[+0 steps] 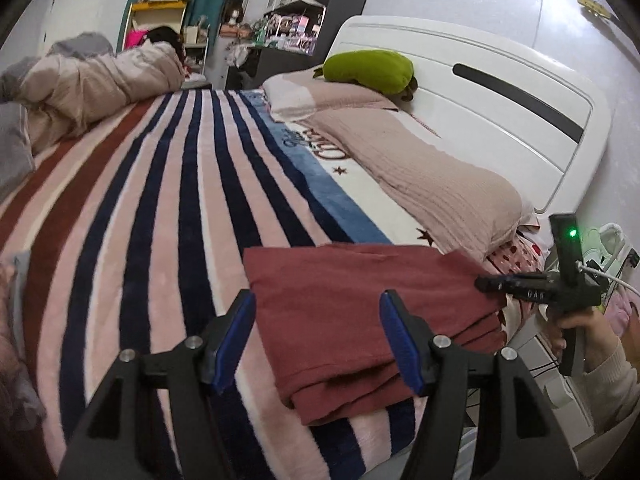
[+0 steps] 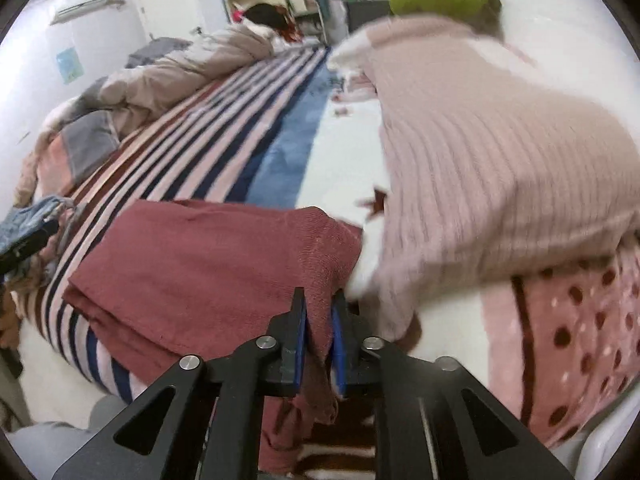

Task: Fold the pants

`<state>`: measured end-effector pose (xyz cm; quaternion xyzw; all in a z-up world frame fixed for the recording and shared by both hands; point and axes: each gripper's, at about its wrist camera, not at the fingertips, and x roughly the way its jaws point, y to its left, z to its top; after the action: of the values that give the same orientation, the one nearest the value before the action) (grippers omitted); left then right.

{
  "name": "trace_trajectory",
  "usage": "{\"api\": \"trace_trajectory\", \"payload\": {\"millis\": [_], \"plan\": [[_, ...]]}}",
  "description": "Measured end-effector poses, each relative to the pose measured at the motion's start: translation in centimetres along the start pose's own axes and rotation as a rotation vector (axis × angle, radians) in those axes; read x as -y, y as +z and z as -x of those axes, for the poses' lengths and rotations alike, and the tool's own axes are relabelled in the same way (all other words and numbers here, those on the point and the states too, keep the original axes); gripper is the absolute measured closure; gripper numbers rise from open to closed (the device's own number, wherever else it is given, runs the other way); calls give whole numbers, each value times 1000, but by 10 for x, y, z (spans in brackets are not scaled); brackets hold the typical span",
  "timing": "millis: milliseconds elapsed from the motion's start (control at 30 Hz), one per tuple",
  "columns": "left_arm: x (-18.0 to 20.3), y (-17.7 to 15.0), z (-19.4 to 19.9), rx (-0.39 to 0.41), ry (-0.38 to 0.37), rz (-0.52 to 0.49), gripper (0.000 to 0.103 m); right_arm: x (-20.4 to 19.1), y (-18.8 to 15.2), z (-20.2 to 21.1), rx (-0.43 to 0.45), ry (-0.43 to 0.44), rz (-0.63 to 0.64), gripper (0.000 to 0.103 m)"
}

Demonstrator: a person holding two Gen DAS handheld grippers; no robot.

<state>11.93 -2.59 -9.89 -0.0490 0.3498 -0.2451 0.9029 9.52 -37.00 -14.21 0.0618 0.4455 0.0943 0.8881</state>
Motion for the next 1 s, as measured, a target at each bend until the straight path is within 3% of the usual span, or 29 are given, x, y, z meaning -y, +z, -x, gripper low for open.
{"api": "trace_trajectory", "payload": {"millis": [67,133,200,267,433,533,733,800,900,1000], "plan": [[-4,-2,-4,-12,-4,14,43,3,-6,-7,-58,-3,-7,69],[-8,-2,-6,-15,-3,29,43,6,-11,-4,-46,-26,-10,64],[-12,-1,-8,-18,5,45,43,13,-10,7,-5,4,-55,59],[-15,0,-13,-27,-1,58,43,17,-9,13,18,40,-92,44],[-27,-6,-40,-101,-52,141,43,18,-16,-9,-51,98,-113,43],[-34,-11,-58,-141,-84,187,43,22,-21,-18,-47,161,-154,43],[-33,-16,-82,-178,-134,218,43,7,-16,-37,-81,299,-105,43],[-32,-18,-88,-192,-150,226,49,-1,-15,-43,-88,315,-86,45],[-32,-21,-92,-199,-143,230,51,-9,-13,-51,-97,337,-77,55],[-32,-22,-90,-193,-136,236,63,-12,-10,-55,-93,332,-70,72]]}}
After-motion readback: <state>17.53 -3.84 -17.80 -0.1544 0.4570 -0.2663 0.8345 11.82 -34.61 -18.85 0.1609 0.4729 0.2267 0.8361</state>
